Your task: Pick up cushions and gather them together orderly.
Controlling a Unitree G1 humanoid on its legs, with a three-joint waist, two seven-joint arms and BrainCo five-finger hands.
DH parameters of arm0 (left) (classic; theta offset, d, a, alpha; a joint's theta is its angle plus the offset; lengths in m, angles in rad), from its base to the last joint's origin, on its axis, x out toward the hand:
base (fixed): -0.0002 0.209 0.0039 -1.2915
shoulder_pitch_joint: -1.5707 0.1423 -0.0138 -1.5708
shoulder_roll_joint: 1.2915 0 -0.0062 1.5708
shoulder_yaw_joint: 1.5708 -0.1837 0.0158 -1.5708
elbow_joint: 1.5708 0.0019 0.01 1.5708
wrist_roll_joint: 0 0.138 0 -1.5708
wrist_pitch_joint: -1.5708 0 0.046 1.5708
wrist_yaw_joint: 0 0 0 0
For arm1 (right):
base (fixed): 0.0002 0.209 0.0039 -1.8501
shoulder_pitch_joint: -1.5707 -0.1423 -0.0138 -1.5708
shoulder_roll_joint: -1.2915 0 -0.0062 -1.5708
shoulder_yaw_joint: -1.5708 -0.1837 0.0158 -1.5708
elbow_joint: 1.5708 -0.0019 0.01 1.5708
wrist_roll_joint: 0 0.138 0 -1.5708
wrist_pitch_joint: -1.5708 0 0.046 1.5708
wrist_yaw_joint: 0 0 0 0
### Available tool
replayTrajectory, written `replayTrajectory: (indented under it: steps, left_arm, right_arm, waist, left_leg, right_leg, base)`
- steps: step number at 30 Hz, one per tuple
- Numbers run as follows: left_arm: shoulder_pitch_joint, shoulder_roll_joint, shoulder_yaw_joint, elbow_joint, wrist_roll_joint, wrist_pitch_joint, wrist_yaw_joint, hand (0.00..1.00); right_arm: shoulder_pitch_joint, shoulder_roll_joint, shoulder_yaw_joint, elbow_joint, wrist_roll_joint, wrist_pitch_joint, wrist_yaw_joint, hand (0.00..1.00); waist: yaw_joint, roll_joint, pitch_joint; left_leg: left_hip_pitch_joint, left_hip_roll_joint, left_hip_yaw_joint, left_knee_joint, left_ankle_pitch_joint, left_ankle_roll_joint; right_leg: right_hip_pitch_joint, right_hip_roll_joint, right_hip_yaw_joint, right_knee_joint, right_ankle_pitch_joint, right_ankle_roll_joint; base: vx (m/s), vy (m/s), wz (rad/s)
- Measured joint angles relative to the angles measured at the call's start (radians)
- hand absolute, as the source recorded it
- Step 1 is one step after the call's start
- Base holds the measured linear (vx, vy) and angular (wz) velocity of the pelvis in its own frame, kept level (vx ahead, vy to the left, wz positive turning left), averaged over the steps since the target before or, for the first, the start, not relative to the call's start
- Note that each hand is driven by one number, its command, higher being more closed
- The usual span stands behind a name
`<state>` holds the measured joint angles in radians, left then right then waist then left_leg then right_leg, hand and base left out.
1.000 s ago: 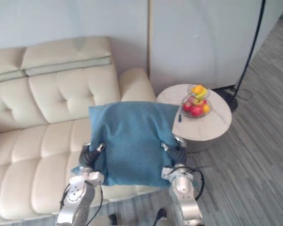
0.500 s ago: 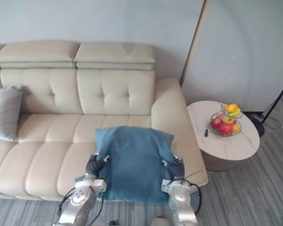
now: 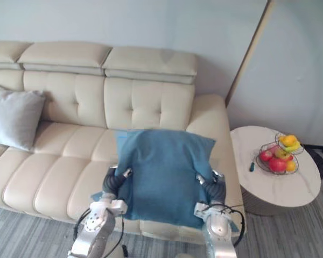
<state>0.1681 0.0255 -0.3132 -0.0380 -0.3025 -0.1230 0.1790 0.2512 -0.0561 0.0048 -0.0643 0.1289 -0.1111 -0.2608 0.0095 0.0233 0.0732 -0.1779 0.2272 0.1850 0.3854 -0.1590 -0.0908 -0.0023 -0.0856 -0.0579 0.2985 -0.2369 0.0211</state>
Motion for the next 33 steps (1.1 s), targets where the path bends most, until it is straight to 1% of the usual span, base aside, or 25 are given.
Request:
replayTrajectory:
  steps: [1, 2, 3, 4, 6, 7, 10, 12, 14, 16, 18, 19, 21, 23, 25, 26, 28, 30, 31, 33]
  left_arm:
    - [0.0, 0.001, 0.0, -0.003, 0.008, 0.0, 0.0, 1.0]
    - [0.0, 0.002, 0.0, -0.004, 0.009, 0.0, 0.001, 1.0]
    - [0.002, 0.003, 0.0, -0.003, 0.012, 0.0, 0.007, 1.0]
    - [0.007, 0.009, 0.0, -0.002, 0.015, 0.0, 0.014, 1.0]
    - [0.013, 0.023, 0.0, -0.002, 0.02, 0.0, 0.014, 1.0]
    - [0.014, 0.029, 0.0, -0.002, 0.023, 0.0, 0.014, 1.0]
    - [0.014, 0.037, -0.003, -0.002, 0.026, 0.0, 0.013, 1.0]
    - [0.014, 0.038, -0.004, -0.002, 0.026, 0.0, 0.013, 1.0]
    - [0.014, 0.038, -0.007, 0.004, 0.026, 0.0, 0.013, 1.0]
    - [0.013, 0.04, -0.007, 0.014, 0.027, 0.0, 0.014, 1.0]
    - [-0.005, 0.068, -0.006, 0.025, 0.026, 0.0, 0.031, 1.0]
    - [-0.013, 0.074, -0.001, 0.027, 0.027, 0.0, 0.037, 1.0]
    - [-0.073, 0.095, 0.016, 0.044, 0.027, 0.0, 0.073, 1.0]
    - [-0.152, 0.099, 0.042, 0.064, 0.027, 0.0, 0.111, 1.0]
    - [-0.264, 0.116, 0.065, 0.07, 0.027, 0.0, 0.158, 1.0]
    - [-0.295, 0.122, 0.072, 0.07, 0.027, 0.0, 0.173, 1.0]
    - [-0.42, 0.141, 0.091, 0.088, 0.027, -0.005, 0.211, 1.0]
    - [-0.532, 0.171, 0.101, 0.147, 0.027, -0.02, 0.23, 1.0]
    - [-0.647, 0.197, 0.103, 0.209, 0.027, -0.021, 0.244, 1.0]
    - [-0.777, 0.224, 0.105, 0.288, 0.026, -0.023, 0.259, 1.0]
  right_arm:
    - [0.001, 0.007, -0.001, 0.0, 0.0, 0.001, 0.0, 1.0]
    - [-0.001, 0.011, -0.002, 0.001, -0.001, 0.001, -0.002, 1.0]
    - [-0.004, 0.016, -0.002, 0.004, -0.001, 0.003, -0.004, 1.0]
    - [-0.006, 0.026, -0.001, 0.011, -0.002, 0.005, -0.004, 1.0]
    - [-0.006, 0.047, 0.0, 0.026, -0.005, 0.007, -0.003, 1.0]
    - [-0.006, 0.051, 0.001, 0.034, -0.008, 0.006, -0.003, 1.0]
    - [-0.006, 0.055, 0.003, 0.045, -0.01, 0.006, -0.003, 1.0]
    - [-0.006, 0.054, 0.003, 0.046, -0.011, 0.006, -0.003, 1.0]
    - [-0.008, 0.051, 0.003, 0.059, -0.011, 0.006, -0.003, 1.0]
    - [-0.027, 0.047, 0.006, 0.105, -0.013, 0.006, -0.003, 1.0]
    - [-0.084, 0.029, 0.026, 0.172, -0.016, 0.007, -0.005, 1.0]
    - [-0.1, 0.023, 0.037, 0.18, -0.021, 0.008, -0.009, 1.0]
    - [-0.181, 0.01, 0.068, 0.221, -0.033, 0.013, -0.027, 1.0]
    - [-0.278, 0.01, 0.082, 0.252, -0.045, 0.019, -0.049, 1.0]
    - [-0.402, 0.007, 0.085, 0.271, -0.051, 0.026, -0.079, 1.0]
    - [-0.439, 0.007, 0.086, 0.279, -0.051, 0.029, -0.091, 1.0]
    - [-0.559, -0.003, 0.086, 0.283, -0.051, 0.033, -0.121, 1.0]
    - [-0.662, -0.023, 0.085, 0.32, -0.052, 0.033, -0.145, 1.0]
    - [-0.763, -0.038, 0.075, 0.366, -0.052, 0.037, -0.161, 1.0]
    - [-0.871, -0.051, 0.065, 0.42, -0.052, 0.044, -0.184, 1.0]
  waist:
    - [0.0, -0.015, -0.008]
    - [0.0, -0.024, -0.01]
    - [0.005, -0.036, -0.007]
    - [0.01, -0.04, -0.006]
    - [0.016, -0.044, -0.009]
    - [0.018, -0.048, -0.012]
    - [0.025, -0.078, -0.033]
    - [0.02, -0.085, -0.035]
    - [0.014, -0.085, -0.035]
    - [0.015, -0.085, -0.037]
    - [0.016, -0.086, -0.036]
    - [0.017, -0.087, -0.035]
    - [0.022, -0.093, -0.031]
    - [0.029, -0.089, -0.01]
    - [0.046, -0.08, 0.015]
    - [0.046, -0.081, 0.025]
    - [0.056, -0.075, 0.07]
    - [0.057, -0.074, 0.073]
    - [0.059, -0.072, 0.091]
    - [0.058, -0.068, 0.122]
  left_leg:
    - [0.016, -0.035, 0.0, -0.045, 0.016, -0.012]
    - [0.02, -0.047, 0.004, -0.056, 0.016, -0.012]
    - [0.027, -0.058, 0.014, -0.056, 0.016, -0.012]
    - [0.047, -0.063, 0.02, -0.063, 0.016, -0.012]
    - [0.095, -0.067, 0.032, -0.101, 0.016, -0.012]
    - [0.116, -0.069, 0.042, -0.122, 0.016, -0.012]
    - [0.145, -0.098, 0.079, -0.181, 0.031, -0.009]
    - [0.145, -0.106, 0.084, -0.206, 0.047, -0.008]
    - [0.145, -0.109, 0.079, -0.215, 0.056, -0.008]
    - [0.147, -0.113, 0.075, -0.233, 0.068, -0.003]
    - [0.137, -0.121, 0.076, -0.275, 0.1, 0.001]
    - [0.128, -0.122, 0.076, -0.282, 0.106, 0.002]
    - [0.071, -0.123, 0.075, -0.286, 0.131, 0.005]
    - [0.015, -0.12, 0.071, -0.284, 0.154, 0.011]
    - [-0.07, -0.114, 0.066, -0.276, 0.175, 0.015]
    - [-0.086, -0.114, 0.064, -0.276, 0.184, 0.016]
    - [-0.138, -0.112, 0.057, -0.277, 0.201, 0.019]
    - [-0.196, -0.113, 0.051, -0.279, 0.223, 0.022]
    - [-0.232, -0.114, 0.049, -0.291, 0.243, 0.022]
    - [-0.25, -0.12, 0.044, -0.319, 0.272, 0.028]
  right_leg:
    - [0.007, -0.021, 0.02, -0.038, 0.018, 0.027]
    - [0.011, -0.028, 0.026, -0.055, 0.023, 0.034]
    - [0.027, -0.04, 0.035, -0.083, 0.035, 0.051]
    - [0.043, -0.043, 0.044, -0.108, 0.059, 0.054]
    - [0.062, -0.042, 0.065, -0.119, 0.082, 0.052]
    - [0.065, -0.042, 0.075, -0.12, 0.084, 0.051]
    - [0.061, -0.06, 0.1, -0.155, 0.084, 0.051]
    - [0.055, -0.064, 0.105, -0.166, 0.089, 0.058]
    - [0.051, -0.063, 0.111, -0.167, 0.093, 0.059]
    - [0.036, -0.063, 0.118, -0.167, 0.1, 0.059]
    - [0.01, -0.065, 0.124, -0.183, 0.117, 0.06]
    - [0.001, -0.065, 0.124, -0.184, 0.119, 0.06]
    - [-0.058, -0.066, 0.126, -0.183, 0.13, 0.071]
    - [-0.109, -0.062, 0.128, -0.179, 0.147, 0.074]
    - [-0.193, -0.056, 0.13, -0.169, 0.165, 0.078]
    - [-0.213, -0.055, 0.13, -0.16, 0.169, 0.082]
    - [-0.268, -0.052, 0.128, -0.148, 0.183, 0.084]
    - [-0.336, -0.052, 0.125, -0.129, 0.189, 0.085]
    - [-0.375, -0.052, 0.124, -0.13, 0.204, 0.091]
    - [-0.403, -0.054, 0.123, -0.13, 0.215, 0.093]
  base:
    - [0.13, 0.224, -0.07]
    - [0.11, 0.186, -0.05]
    - [0.08, 0.145, -0.17]
    - [0.06, 0.128, -0.2]
    - [0.02, 0.085, -0.29]
    - [0.01, 0.058, -0.39]
    - [-0.03, 0.031, -0.37]
    - [-0.02, 0.003, -0.15]
    - [-0.01, -0.004, -0.03]
    - [-0.06, 0.002, -0.05]
    - [-0.09, 0.009, -0.07]
    - [-0.11, -0.001, -0.03]
    - [-0.13, -0.012, 0.0]
    - [-0.14, -0.017, 0.02]
    - [-0.21, -0.01, 0.02]
    - [-0.21, -0.007, 0.02]
    - [-0.16, 0.007, 0.05]
    - [-0.15, 0.024, 0.05]
    - [-0.11, 0.022, 0.01]
    - [-0.09, 0.023, 0.06]
